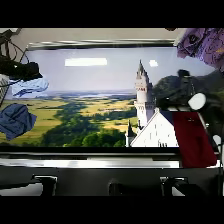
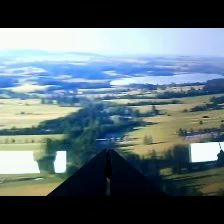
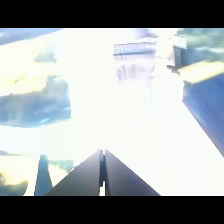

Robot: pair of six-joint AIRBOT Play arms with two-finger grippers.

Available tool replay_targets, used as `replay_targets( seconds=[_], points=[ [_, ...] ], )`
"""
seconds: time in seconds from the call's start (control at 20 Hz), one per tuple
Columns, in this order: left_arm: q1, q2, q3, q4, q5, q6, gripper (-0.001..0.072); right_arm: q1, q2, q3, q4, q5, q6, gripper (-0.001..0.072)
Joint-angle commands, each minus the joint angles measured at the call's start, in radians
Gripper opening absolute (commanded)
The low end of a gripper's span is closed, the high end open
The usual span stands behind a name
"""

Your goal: Fold the clothes and pants, and hang the long-sleeved shirts on hangers.

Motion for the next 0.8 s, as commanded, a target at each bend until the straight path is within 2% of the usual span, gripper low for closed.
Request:
replay_targets(
  seconds=[0.0,0.2,0.75],
  points=[
    [-0.013,0.122,-0.138,0.068,0.109,0.029,0.0014,0.149,-0.019,0.004,-0.056,-0.080,-0.026,0.0027],
    [-0.012,0.158,-0.157,0.097,0.069,0.029,0.0018,0.152,-0.014,0.004,-0.056,-0.072,-0.025,0.0027],
    [-0.013,0.139,-0.158,0.097,0.071,0.029,0.0018,0.152,-0.014,0.004,-0.056,-0.079,-0.025,0.0027]
  ],
)
